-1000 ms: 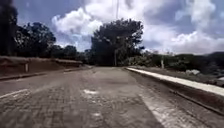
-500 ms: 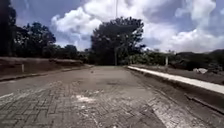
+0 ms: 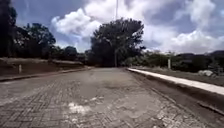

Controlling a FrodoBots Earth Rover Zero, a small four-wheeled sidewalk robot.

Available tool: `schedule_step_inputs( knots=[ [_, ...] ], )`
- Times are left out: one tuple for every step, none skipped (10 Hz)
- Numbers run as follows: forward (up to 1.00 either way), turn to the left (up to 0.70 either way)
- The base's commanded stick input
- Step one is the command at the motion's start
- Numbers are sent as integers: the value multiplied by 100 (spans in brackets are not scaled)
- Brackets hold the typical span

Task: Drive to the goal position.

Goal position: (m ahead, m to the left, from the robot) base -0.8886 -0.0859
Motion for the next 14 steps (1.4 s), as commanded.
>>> schedule_step_inputs(
  knots=[
    [50,0],
    [50,13],
    [50,27],
    [50,27],
    [50,27],
    [50,27],
    [32,34],
    [0,45],
    [0,45],
    [0,45],
    [0,45],
    [0,45],
    [0,45],
    [0,45]
  ],
)
